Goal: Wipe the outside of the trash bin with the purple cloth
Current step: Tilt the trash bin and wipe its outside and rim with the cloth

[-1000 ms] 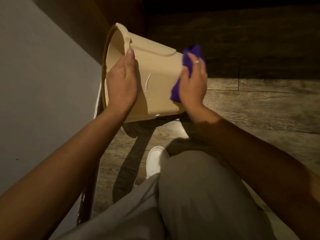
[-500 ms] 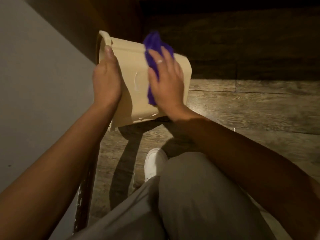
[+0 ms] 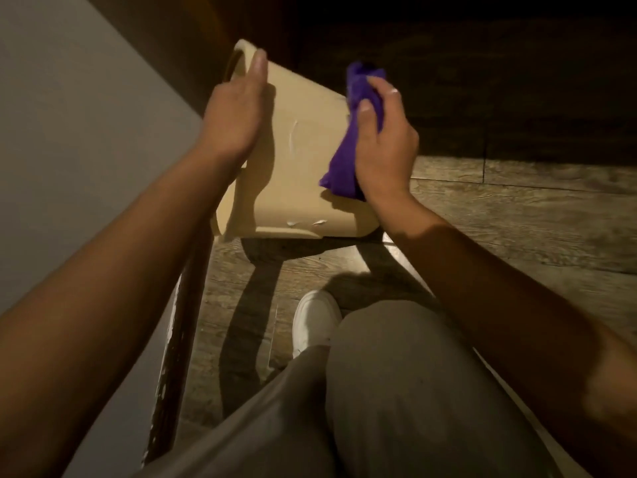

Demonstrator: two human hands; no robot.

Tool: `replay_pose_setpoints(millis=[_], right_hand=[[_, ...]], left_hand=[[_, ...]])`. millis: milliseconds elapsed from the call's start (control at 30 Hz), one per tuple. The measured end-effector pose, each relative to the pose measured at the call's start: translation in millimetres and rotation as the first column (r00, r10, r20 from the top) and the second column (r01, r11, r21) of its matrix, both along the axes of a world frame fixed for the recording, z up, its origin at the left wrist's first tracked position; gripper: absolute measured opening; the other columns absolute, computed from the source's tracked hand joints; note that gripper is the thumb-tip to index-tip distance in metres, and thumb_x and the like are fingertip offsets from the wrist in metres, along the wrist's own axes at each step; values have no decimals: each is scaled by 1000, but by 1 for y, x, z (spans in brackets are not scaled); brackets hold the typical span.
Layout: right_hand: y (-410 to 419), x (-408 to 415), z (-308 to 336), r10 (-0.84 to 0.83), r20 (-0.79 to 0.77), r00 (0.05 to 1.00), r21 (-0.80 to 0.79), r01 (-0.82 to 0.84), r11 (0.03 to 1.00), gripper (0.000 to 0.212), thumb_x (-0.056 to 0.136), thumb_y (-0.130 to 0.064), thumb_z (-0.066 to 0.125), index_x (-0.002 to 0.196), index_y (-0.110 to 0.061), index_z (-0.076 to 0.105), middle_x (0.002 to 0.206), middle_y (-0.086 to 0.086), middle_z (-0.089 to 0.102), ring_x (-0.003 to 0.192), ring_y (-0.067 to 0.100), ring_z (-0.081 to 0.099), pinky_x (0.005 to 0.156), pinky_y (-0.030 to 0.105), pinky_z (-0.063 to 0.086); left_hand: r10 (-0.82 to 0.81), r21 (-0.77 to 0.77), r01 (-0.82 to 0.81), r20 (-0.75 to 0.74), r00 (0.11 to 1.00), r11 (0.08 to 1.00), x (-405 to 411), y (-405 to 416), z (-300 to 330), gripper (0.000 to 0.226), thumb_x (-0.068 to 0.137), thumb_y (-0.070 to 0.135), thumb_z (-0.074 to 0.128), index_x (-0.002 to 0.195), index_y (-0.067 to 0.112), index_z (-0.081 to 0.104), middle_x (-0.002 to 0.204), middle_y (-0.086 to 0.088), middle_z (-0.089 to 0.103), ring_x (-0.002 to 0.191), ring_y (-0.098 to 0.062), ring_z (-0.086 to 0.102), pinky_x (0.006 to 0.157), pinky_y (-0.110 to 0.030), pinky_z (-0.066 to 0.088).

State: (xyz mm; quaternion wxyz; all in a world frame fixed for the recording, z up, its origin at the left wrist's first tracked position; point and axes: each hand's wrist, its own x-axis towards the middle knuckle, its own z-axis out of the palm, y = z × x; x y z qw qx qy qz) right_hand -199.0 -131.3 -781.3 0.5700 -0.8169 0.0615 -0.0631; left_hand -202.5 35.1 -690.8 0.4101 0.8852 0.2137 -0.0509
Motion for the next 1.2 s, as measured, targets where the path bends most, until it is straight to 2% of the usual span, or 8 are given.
replay_pose_setpoints(millis=[167, 300, 467, 567, 700, 833, 967, 1200], right_hand=[[46, -7, 15, 94, 206, 974, -14, -93, 996, 43, 106, -34, 51, 146, -20, 51, 143, 4, 61, 121, 19, 62, 93, 36, 56], [30, -14, -15, 134, 12, 991, -140, -131, 981, 53, 107, -37, 49, 157, -24, 38, 165, 7, 38, 150, 30, 37, 115, 48, 42], [28, -4, -11, 86, -53, 995, 10, -86, 996, 48, 109, -28, 46, 156, -19, 41, 156, 9, 49, 138, 30, 51, 105, 53, 50], [56, -13, 15, 188, 149, 971, -39, -184, 982, 47, 106, -23, 47, 152, -16, 46, 153, 12, 53, 138, 31, 52, 109, 50, 49], [72, -12, 22, 196, 229, 954, -171, -159, 972, 47, 106, -31, 44, 150, -18, 50, 154, 11, 52, 136, 32, 53, 107, 51, 49], [38, 19, -8, 107, 96, 990, -250, -79, 965, 47, 105, -40, 41, 150, -27, 47, 150, 1, 53, 123, 22, 60, 95, 45, 56], [-13, 32, -53, -69, -134, 989, -205, 41, 978, 46, 107, -37, 44, 151, -27, 46, 149, -1, 53, 124, 21, 60, 87, 27, 45], [-43, 10, -60, -143, -326, 934, -61, 130, 990, 46, 109, -35, 49, 152, -22, 43, 147, 5, 55, 131, 25, 57, 108, 47, 51]], left_hand=[[-133, -296, 108, -67, 989, 949, -13, 11, 5, 66, 98, 72, 22, 147, 35, 46, 135, 10, 60, 121, -11, 60, 104, -41, 47], [-78, -104, 81, 34, 996, 991, -68, -1, -24, 55, 104, 61, 29, 154, 40, 29, 152, 12, 44, 133, -8, 46, 105, -39, 42], [-63, -80, 75, 149, 987, 994, -68, -12, -26, 30, 106, 58, 23, 123, 55, 48, 100, 51, 57, 98, 29, 52, 81, -14, 42], [-101, -35, 109, 191, 976, 993, -59, -9, -23, 38, 108, 56, 20, 126, 52, 53, 103, 35, 67, 100, 19, 60, 78, -1, 44], [-176, -49, 194, 248, 953, 980, -58, -7, -32, 43, 111, 42, 30, 130, 16, 58, 109, 7, 71, 99, -1, 68, 79, -17, 53], [-181, -5, 184, 161, 970, 983, -56, -1, -34, 58, 106, 47, 45, 156, 20, 35, 156, 2, 47, 140, -8, 45, 111, -19, 40], [-158, -9, 161, 151, 976, 987, -65, -4, -36, 58, 105, 49, 46, 157, 26, 32, 157, 7, 43, 136, -1, 40, 100, -7, 34], [-192, 12, 192, 93, 977, 981, -76, -16, -40, 63, 103, 54, 43, 158, 28, 27, 162, 3, 36, 134, 1, 30, 93, -5, 26]])
